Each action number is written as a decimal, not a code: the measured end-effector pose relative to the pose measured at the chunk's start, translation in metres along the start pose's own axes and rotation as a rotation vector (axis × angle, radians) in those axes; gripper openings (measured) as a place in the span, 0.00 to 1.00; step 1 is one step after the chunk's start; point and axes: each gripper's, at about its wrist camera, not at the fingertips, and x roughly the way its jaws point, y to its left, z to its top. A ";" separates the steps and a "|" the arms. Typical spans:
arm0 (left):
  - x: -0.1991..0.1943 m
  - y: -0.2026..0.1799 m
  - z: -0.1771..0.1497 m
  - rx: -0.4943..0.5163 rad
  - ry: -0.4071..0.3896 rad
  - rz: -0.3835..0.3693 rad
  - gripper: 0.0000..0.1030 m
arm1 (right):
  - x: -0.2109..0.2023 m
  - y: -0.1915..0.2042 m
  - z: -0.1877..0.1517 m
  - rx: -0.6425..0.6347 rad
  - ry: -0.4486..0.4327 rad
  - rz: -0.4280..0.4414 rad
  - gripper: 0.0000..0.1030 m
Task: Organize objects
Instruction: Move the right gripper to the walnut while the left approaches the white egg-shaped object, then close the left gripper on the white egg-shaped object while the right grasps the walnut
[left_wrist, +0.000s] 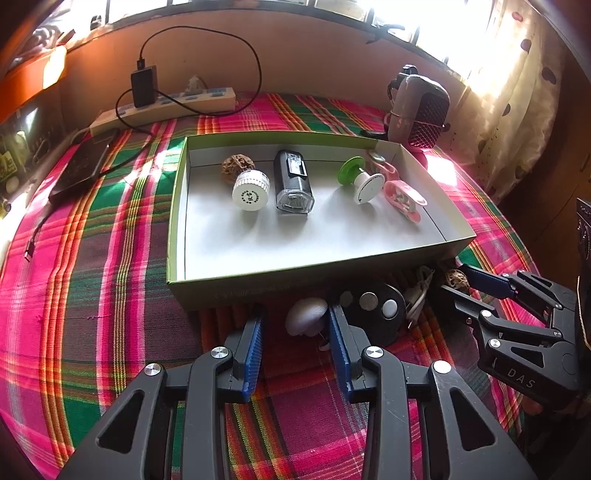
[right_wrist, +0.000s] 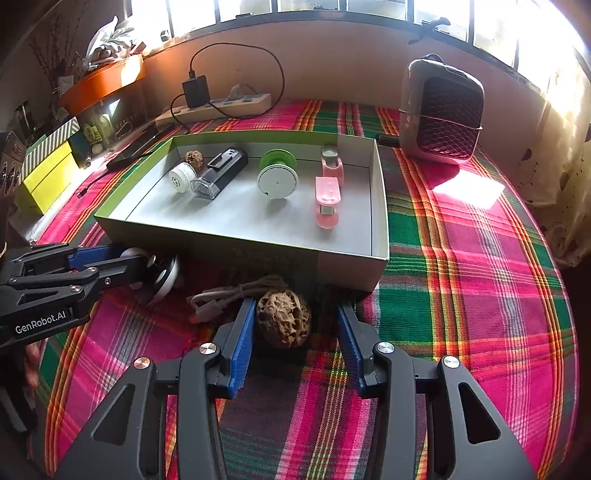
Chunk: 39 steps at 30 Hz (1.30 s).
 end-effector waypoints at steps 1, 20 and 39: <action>0.000 0.000 0.000 0.000 -0.001 0.000 0.30 | 0.000 -0.001 0.000 0.002 -0.001 -0.002 0.43; -0.001 -0.001 -0.001 0.003 -0.009 0.010 0.20 | 0.000 0.001 -0.003 -0.012 -0.002 -0.014 0.30; -0.002 -0.004 -0.002 0.010 -0.013 0.017 0.19 | -0.001 0.001 -0.003 -0.011 -0.003 -0.015 0.30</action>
